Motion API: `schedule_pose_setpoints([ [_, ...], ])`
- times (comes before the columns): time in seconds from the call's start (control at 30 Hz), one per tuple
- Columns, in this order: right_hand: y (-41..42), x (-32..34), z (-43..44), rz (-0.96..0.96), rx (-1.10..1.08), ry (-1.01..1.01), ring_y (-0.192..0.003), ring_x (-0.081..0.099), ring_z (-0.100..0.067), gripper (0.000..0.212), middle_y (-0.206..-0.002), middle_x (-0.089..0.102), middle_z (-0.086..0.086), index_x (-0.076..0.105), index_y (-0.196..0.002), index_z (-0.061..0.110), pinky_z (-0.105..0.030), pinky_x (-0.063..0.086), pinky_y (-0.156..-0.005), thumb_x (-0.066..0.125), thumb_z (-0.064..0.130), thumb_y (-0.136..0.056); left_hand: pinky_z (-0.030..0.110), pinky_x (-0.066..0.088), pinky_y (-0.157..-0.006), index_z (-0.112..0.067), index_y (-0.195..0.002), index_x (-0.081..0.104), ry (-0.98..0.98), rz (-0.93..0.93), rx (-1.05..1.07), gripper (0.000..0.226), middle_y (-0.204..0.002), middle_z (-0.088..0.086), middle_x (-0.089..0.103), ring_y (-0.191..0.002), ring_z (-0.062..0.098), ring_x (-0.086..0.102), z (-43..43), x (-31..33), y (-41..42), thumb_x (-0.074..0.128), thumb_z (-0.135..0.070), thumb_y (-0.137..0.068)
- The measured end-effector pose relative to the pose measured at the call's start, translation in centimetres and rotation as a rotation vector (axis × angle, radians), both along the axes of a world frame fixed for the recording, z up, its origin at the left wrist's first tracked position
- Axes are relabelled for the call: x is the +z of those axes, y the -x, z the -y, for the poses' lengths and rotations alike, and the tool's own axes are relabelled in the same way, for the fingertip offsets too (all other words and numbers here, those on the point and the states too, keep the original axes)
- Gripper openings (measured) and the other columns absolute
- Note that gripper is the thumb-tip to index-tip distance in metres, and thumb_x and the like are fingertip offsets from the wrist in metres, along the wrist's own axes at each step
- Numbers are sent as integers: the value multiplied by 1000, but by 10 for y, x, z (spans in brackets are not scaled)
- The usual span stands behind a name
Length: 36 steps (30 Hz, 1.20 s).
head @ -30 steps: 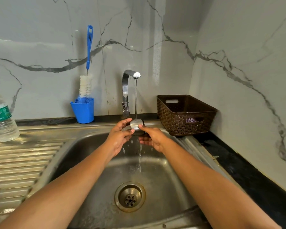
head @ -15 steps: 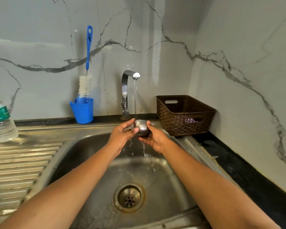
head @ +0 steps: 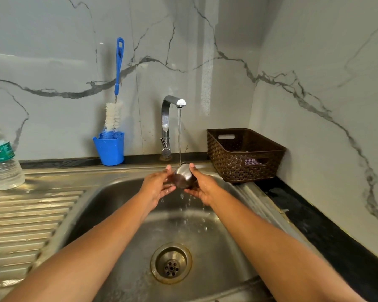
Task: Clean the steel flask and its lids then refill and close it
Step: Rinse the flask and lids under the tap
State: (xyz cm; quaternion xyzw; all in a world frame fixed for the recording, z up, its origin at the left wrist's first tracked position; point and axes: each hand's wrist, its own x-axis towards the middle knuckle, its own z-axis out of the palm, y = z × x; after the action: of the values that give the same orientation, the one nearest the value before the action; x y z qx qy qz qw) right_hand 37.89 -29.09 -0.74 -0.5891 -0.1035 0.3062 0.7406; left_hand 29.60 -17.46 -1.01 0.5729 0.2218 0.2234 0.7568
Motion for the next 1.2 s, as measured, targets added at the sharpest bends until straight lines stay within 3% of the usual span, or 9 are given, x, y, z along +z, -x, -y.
schedule_pose_setpoints([
  [0.07, 0, 0, 0, 49, 32, -18, -83, 63, -20, 28, -94, 65, -10, 60, -99, 6, -28, 53, -74, 67, 29, -85, 28, 54, -74, -9, -98, 62, -10, -30, -30, 21, -98, 12, 67, -93, 24, 64, -2, -1, 1, 63, -28, -89],
  [0.17, -3, 0, 3, 112, 42, -34, -94, 61, -21, 48, -107, 64, -14, 55, -121, -3, -26, 51, -80, 72, 15, -80, 30, 54, -81, -10, -102, 62, -52, -44, -146, 18, -94, 9, 70, -94, 23, 65, -5, -4, 7, 65, -17, -87],
  [0.3, -6, -4, 18, 155, 185, -65, -90, 61, -17, 28, -102, 65, -6, 58, -112, 9, -27, 51, -79, 63, 4, -85, 27, 54, -81, -17, -106, 63, -113, 3, -240, 28, -96, 4, 71, -91, 16, 67, -10, -4, 13, 65, -1, -83],
  [0.43, -11, -5, 28, 151, 254, -114, -89, 62, -15, 30, -102, 65, -3, 54, -115, 13, -27, 52, -76, 57, -1, -88, 24, 56, -77, -17, -106, 60, -196, 41, -250, 36, -99, 3, 69, -87, 13, 67, -8, -2, 14, 66, 5, -79],
  [0.6, -6, -3, 24, 82, 245, -179, -86, 62, -16, 18, -99, 64, -8, 56, -107, 10, -23, 56, -68, 53, 2, -91, 22, 57, -68, -14, -105, 53, -174, 60, -175, 38, -102, 7, 67, -85, 16, 67, -6, -2, 15, 70, 4, -76],
  [0.7, -4, -4, 20, 139, 273, -134, -89, 62, -15, 31, -104, 63, -6, 53, -121, 7, -21, 55, -69, 55, 1, -91, 21, 56, -65, -15, -109, 54, -183, 66, -136, 42, -106, 4, 67, -88, 15, 67, -7, -2, 15, 72, 2, -75],
  [0.8, -6, -6, 19, 158, 265, -135, -92, 61, -16, 29, -108, 62, -7, 54, -121, 9, -22, 55, -73, 53, 2, -92, 21, 57, -69, -18, -114, 59, -157, 96, -214, 44, -115, 7, 63, -94, 18, 66, -11, -3, 19, 69, 4, -77],
  [1.03, -6, -5, 17, 85, 205, -182, -85, 59, -16, 13, -99, 61, -9, 54, -102, 14, -21, 56, -61, 47, 6, -96, 22, 57, -77, -14, -115, 61, -115, 131, -211, 42, -108, 4, 66, -96, 16, 65, -14, -6, 20, 61, 10, -81],
  [1.2, -5, -7, 15, 161, 324, -96, -95, 61, -19, 31, -107, 63, -7, 52, -126, 9, -27, 54, -76, 50, 8, -95, 32, 54, -78, -17, -107, 58, -136, 123, -155, 39, -108, 6, 66, -99, 22, 64, -14, -8, 18, 67, 6, -77],
])
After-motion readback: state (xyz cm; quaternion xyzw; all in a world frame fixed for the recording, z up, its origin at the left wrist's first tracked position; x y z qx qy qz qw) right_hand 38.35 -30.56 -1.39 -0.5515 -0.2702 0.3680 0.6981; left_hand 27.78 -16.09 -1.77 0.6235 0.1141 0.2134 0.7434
